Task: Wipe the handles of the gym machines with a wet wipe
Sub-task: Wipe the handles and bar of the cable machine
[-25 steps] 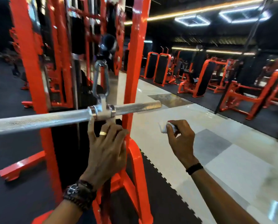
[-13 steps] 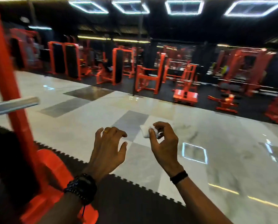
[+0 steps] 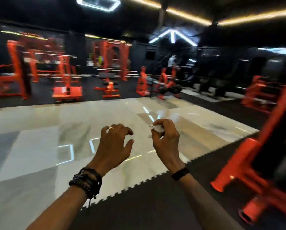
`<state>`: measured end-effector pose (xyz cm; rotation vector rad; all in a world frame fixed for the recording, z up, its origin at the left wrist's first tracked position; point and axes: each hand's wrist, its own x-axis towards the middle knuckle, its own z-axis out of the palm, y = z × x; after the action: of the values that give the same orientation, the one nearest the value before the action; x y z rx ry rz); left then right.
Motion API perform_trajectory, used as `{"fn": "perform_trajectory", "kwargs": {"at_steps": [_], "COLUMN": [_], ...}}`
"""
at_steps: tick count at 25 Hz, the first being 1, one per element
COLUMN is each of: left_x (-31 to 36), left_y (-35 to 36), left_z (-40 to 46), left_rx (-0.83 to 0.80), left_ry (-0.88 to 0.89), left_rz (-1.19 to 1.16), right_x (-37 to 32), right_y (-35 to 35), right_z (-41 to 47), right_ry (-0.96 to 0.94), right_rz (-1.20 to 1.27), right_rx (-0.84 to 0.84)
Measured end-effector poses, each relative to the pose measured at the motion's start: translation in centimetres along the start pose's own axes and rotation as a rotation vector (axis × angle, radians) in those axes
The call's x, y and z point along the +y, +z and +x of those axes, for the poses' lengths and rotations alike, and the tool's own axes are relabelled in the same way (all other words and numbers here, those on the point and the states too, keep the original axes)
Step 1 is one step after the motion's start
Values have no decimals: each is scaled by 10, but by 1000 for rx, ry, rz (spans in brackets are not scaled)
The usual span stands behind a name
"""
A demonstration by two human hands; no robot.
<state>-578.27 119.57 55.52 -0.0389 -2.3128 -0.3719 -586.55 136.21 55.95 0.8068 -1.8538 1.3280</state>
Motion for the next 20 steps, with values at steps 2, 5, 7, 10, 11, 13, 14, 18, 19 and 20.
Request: {"fn": "perform_trajectory", "kwargs": {"at_steps": [2,5,7,10,11,13,14,18,19,20], "left_x": [52,131,171,207,215,226,230,248,256,265], "left_y": [49,116,154,204,222,257,274,337,351,365], "left_z": [33,69,90,117,128,155,170,237,255,272], "left_rx": [-38,-92,-136,-164,-163,-154,-160,-163,-167,-166], "left_ry": [99,255,341,428,451,499,515,551,565,580], "left_rz": [-109,-271,-362,-458,-485,-532,-552,-616,-632,-649], "right_x": [35,80,108,147,162,194,210,262,273,283], "right_y": [-59,-141,-182,-218,-227,-237,-240,-256,-264,-273], "right_z": [16,29,33,39,43,58,68,111,120,128], "right_ry": [19,30,34,27,25,31,49,66,62,73], "right_rz": [-135,-296,-405,-556,-603,-671,-680,-683,-691,-704], "right_rx": [66,177,257,333,352,377,382,362,371,393]}}
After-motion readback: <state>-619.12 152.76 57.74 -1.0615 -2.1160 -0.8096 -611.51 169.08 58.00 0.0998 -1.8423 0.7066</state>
